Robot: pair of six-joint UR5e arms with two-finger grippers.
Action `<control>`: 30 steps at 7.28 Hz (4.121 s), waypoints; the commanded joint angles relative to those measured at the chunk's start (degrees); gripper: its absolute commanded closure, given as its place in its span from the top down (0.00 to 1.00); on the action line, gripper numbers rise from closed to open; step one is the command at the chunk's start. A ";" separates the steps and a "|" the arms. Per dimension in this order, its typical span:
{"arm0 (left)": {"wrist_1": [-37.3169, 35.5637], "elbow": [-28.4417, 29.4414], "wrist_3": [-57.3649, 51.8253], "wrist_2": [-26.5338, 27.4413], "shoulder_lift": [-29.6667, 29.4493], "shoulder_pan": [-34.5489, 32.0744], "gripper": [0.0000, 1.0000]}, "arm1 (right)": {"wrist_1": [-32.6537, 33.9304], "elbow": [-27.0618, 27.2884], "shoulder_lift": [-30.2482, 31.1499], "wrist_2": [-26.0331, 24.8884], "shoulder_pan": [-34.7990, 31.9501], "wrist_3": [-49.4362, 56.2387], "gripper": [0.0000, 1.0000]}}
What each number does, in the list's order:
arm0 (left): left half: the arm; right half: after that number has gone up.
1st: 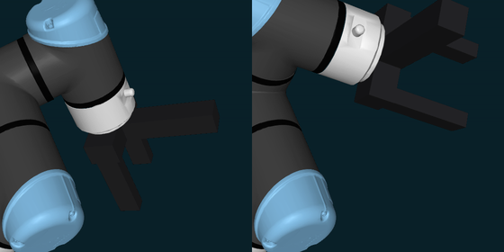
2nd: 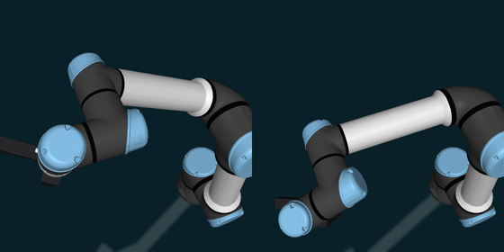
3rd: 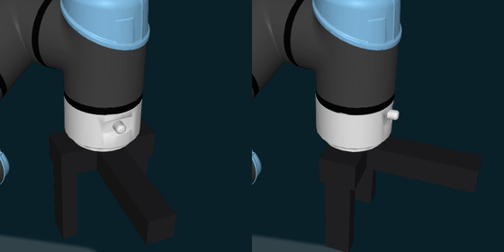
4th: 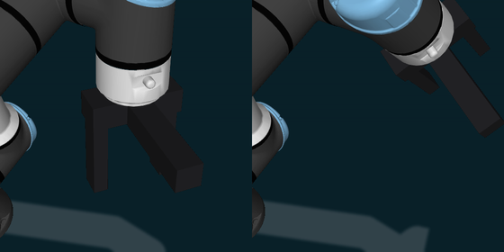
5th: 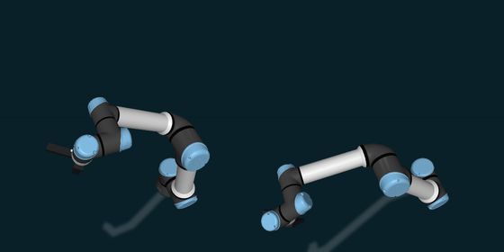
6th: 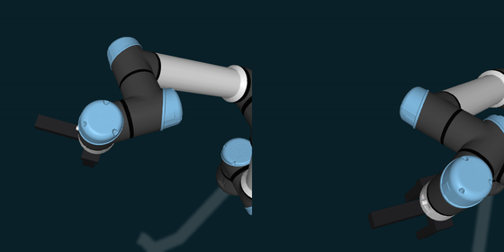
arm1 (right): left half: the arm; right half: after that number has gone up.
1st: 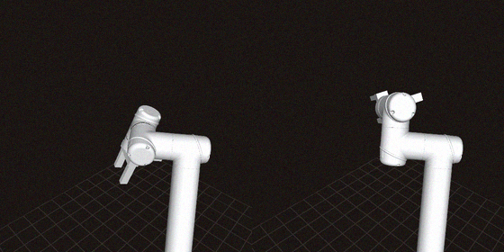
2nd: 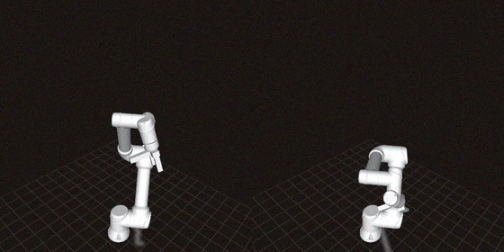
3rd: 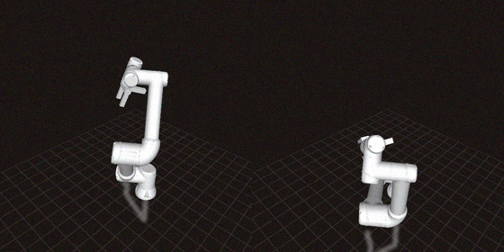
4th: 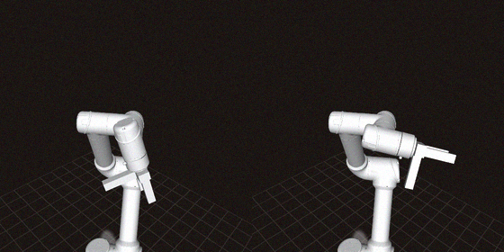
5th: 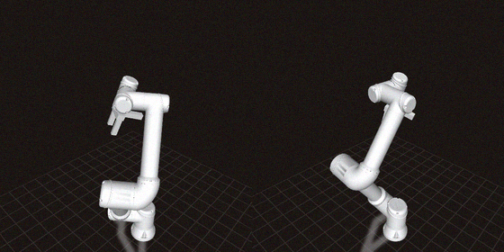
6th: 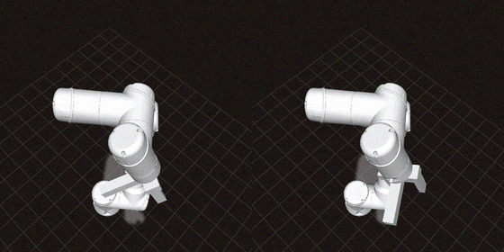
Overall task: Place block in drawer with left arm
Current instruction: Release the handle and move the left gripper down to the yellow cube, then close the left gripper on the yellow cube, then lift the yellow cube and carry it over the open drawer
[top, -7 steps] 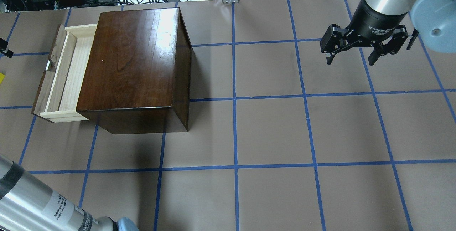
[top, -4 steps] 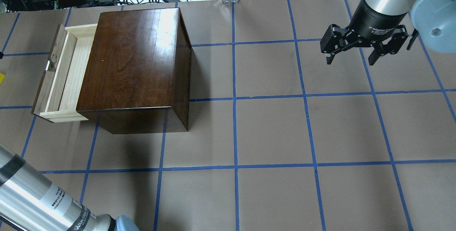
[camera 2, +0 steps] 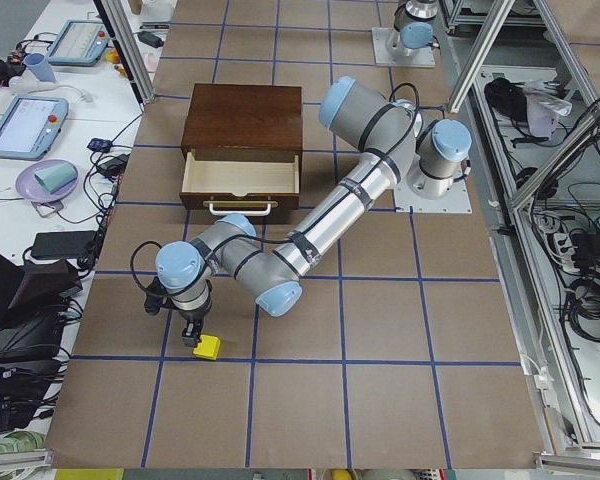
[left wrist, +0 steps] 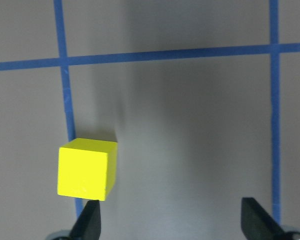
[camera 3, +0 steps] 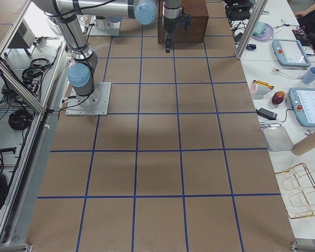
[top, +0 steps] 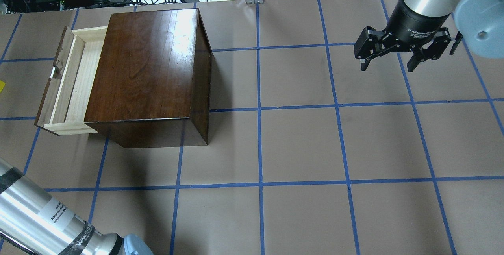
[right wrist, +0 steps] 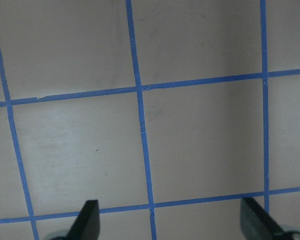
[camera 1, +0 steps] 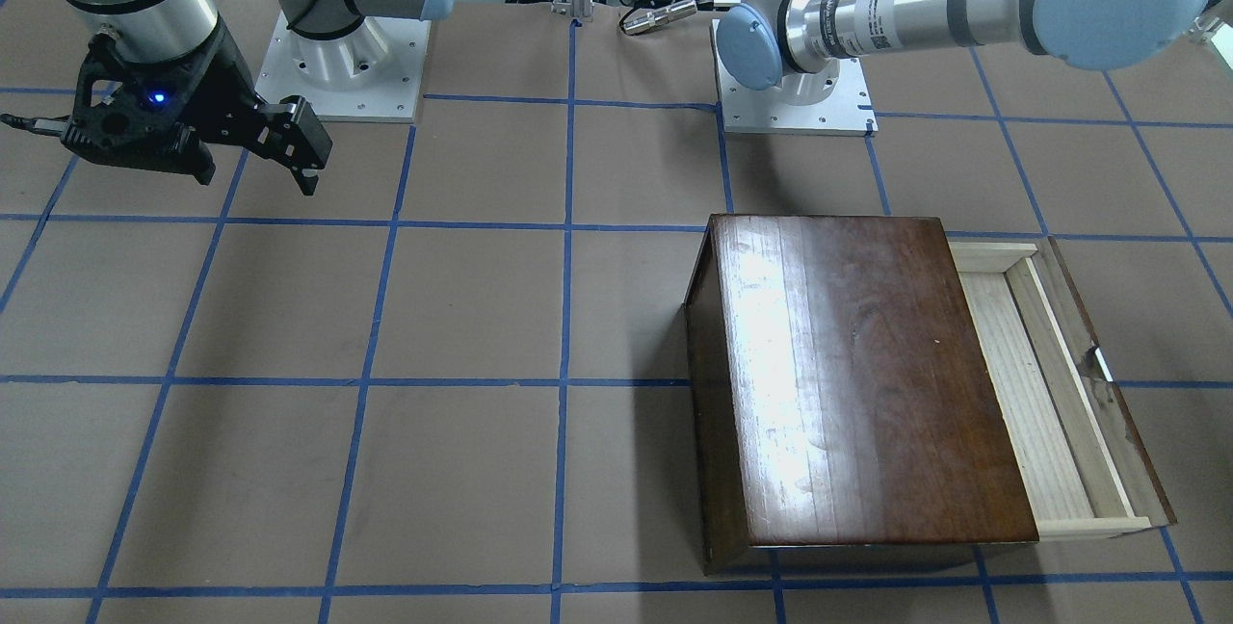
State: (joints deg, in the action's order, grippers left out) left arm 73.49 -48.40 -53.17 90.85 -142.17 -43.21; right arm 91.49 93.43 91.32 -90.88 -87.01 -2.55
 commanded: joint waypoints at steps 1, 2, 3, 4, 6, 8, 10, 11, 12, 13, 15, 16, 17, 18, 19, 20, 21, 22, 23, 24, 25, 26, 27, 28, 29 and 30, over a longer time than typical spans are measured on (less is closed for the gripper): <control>-0.19 1.55 -2.19 -0.59 -2.49 1.28 1.00 | 0.00 0.00 0.00 0.00 0.00 0.00 1.00; -0.19 2.77 -4.38 -0.68 -3.46 1.81 1.00 | 0.00 0.00 0.00 0.00 0.00 0.00 1.00; -0.19 3.57 -4.49 -0.68 -4.34 1.81 1.00 | 0.00 0.00 0.00 0.00 0.00 0.00 1.00; -0.19 3.66 -5.27 -0.77 -4.69 1.90 1.00 | 0.00 0.00 0.00 0.00 0.00 0.00 1.00; -0.28 3.84 -5.63 -1.55 -5.48 1.90 1.00 | 0.00 0.00 0.00 0.00 0.00 0.00 1.00; -0.98 4.63 -5.72 -1.64 -6.80 1.90 1.00 | 0.00 0.00 0.00 0.00 0.00 0.00 1.00; -1.51 4.63 -5.81 -1.65 -7.42 1.90 0.98 | 0.00 0.00 0.00 0.00 0.00 0.00 1.00; -1.60 4.63 -5.81 -1.65 -7.51 1.90 0.97 | 0.00 0.00 0.00 0.00 0.00 0.00 1.00; -1.60 4.63 -5.89 -1.65 -7.51 1.90 0.89 | 0.00 0.00 0.00 0.00 0.00 0.00 1.00; -1.69 4.63 -6.42 -1.65 -7.51 1.90 0.75 | 0.00 0.00 0.00 0.00 0.00 0.00 1.00; -1.69 4.63 -6.42 -1.65 -7.42 1.90 0.54 | 0.00 0.00 0.00 0.00 0.00 0.00 1.00; -1.60 4.63 -6.42 -1.65 -7.42 1.90 0.48 | 0.00 0.00 0.00 0.00 0.00 0.00 1.00; -1.60 4.63 -6.42 -1.65 -7.25 1.90 0.47 | 0.00 0.00 0.00 0.00 0.00 0.00 1.00; -1.60 4.63 -6.59 -1.73 -6.55 1.90 0.47 | 0.00 0.08 0.00 0.00 0.00 0.00 1.00; -1.34 4.20 -6.77 -2.52 -5.67 1.90 0.47 | 0.00 0.08 0.00 0.00 0.00 0.00 1.00; -0.12 3.24 -6.69 -3.31 -4.10 1.81 0.47 | 0.00 0.00 0.00 0.00 0.00 0.00 1.00; 1.20 1.40 -6.68 -3.40 -1.64 1.64 0.46 | 0.00 0.00 0.00 0.00 0.00 0.00 1.00; 1.47 -1.49 -6.60 -3.32 1.69 1.55 0.46 | 0.00 0.00 0.00 0.00 0.00 0.00 1.00; 2.26 -4.65 -6.25 -3.05 5.29 1.29 0.45 | 0.00 0.00 0.00 0.00 0.00 0.00 1.00; 2.88 -7.73 -6.07 -3.05 8.72 1.02 0.45 | 0.00 0.00 0.00 0.00 0.00 0.00 1.00; 2.97 -10.54 -5.90 -3.05 11.71 0.07 0.41 | 0.00 0.00 0.00 0.00 0.00 0.00 1.00; 5.15 -12.75 -4.33 -3.05 14.70 -0.81 0.41 | 0.00 0.00 0.00 0.00 0.00 0.00 1.00; 9.00 -13.99 -1.79 -2.96 17.51 -1.26 0.40 | 0.00 0.00 0.00 0.00 0.00 0.00 1.00; 11.04 -15.65 -0.11 -2.79 20.24 -1.96 0.41 | 0.00 0.00 0.00 0.00 0.00 0.00 1.00; 12.45 -18.19 4.61 -2.53 23.40 -3.10 0.40 | 0.00 0.00 0.00 0.00 0.00 0.00 1.00; 12.55 -21.09 7.09 -2.44 26.47 -4.07 0.38 | 0.00 0.00 0.00 0.00 0.00 0.00 1.00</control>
State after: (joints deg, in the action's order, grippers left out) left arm 85.08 -66.11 -49.89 88.23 -119.63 -46.03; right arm 91.49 93.43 91.32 -90.88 -87.01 -2.55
